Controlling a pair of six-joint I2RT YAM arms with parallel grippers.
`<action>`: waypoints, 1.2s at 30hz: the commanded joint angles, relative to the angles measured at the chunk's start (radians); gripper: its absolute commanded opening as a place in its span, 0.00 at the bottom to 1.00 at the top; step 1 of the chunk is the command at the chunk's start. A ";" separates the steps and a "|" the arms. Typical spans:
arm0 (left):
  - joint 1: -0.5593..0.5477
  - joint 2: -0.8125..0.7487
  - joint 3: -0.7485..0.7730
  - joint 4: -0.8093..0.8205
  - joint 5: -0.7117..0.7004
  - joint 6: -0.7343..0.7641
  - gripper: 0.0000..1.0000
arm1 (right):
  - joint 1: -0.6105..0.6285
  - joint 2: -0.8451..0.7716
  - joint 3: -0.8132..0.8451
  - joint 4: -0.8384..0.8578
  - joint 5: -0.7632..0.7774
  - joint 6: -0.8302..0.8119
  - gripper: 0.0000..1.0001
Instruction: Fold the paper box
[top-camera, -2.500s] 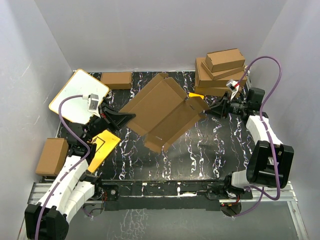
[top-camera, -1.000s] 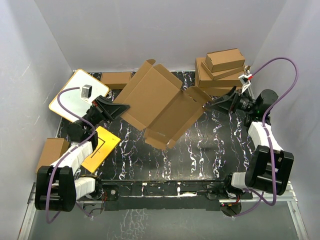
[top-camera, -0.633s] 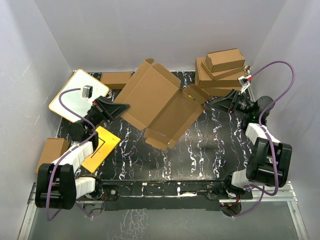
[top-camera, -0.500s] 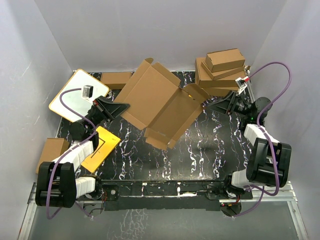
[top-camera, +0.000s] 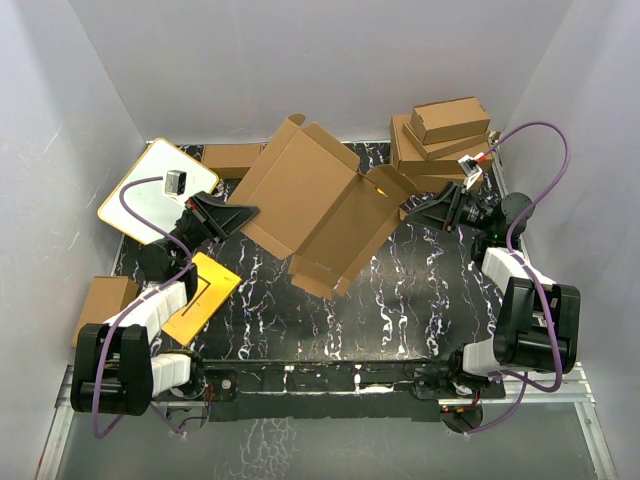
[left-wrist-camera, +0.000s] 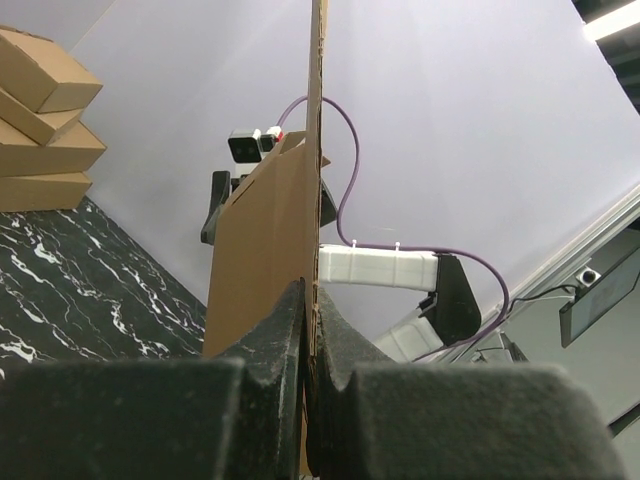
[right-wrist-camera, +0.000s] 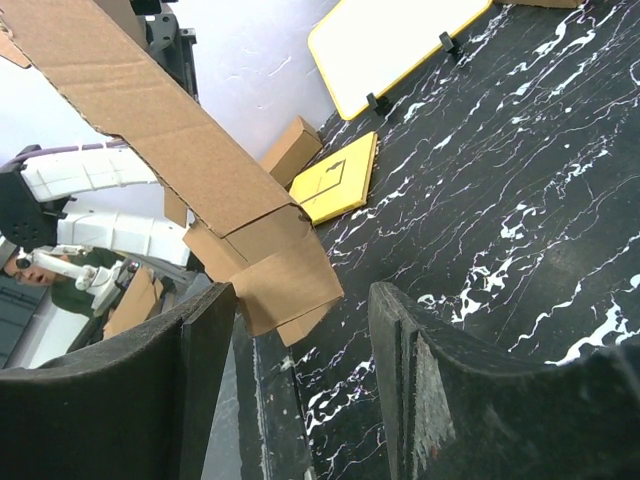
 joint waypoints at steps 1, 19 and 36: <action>0.004 -0.024 0.019 0.215 -0.024 -0.020 0.00 | 0.017 -0.017 0.030 0.120 0.018 -0.001 0.60; 0.004 -0.043 0.018 0.163 -0.075 0.023 0.00 | 0.058 -0.052 0.059 0.020 -0.057 -0.126 0.80; 0.004 0.103 -0.107 0.154 -0.130 -0.001 0.00 | 0.054 -0.096 0.049 -0.498 0.108 -0.602 0.61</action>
